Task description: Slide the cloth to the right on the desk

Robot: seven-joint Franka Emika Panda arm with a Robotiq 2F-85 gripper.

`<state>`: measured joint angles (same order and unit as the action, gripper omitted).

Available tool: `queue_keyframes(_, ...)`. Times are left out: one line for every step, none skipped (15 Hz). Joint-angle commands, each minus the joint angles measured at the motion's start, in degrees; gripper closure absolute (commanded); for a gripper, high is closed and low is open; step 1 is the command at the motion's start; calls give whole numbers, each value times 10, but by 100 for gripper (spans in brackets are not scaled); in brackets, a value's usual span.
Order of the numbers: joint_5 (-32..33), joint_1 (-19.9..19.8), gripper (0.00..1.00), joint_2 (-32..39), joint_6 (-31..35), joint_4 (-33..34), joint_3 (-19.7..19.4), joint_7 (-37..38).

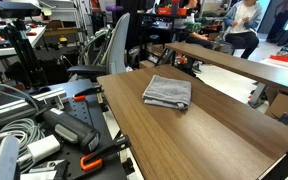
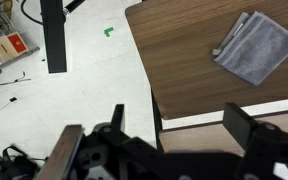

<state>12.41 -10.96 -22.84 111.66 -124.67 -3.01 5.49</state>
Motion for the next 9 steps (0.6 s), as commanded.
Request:
queue_keyframes(2,16,0,8,45,-34,4,32)
queue_keyframes(0,20,0,11,62,-48,8,41)
queue_keyframes(-1,24,0,14,85,-66,13,55)
queue_keyframes(-2,28,0,19,103,-78,16,63)
queue_keyframes(-11,37,0,25,141,-101,19,68)
queue_keyframes(-20,43,0,34,172,-114,21,74)
queue_keyframes(-27,49,0,50,203,-127,27,88)
queue_keyframes(-31,54,0,63,229,-138,31,98)
queue_keyframes(-37,59,0,82,255,-148,37,112)
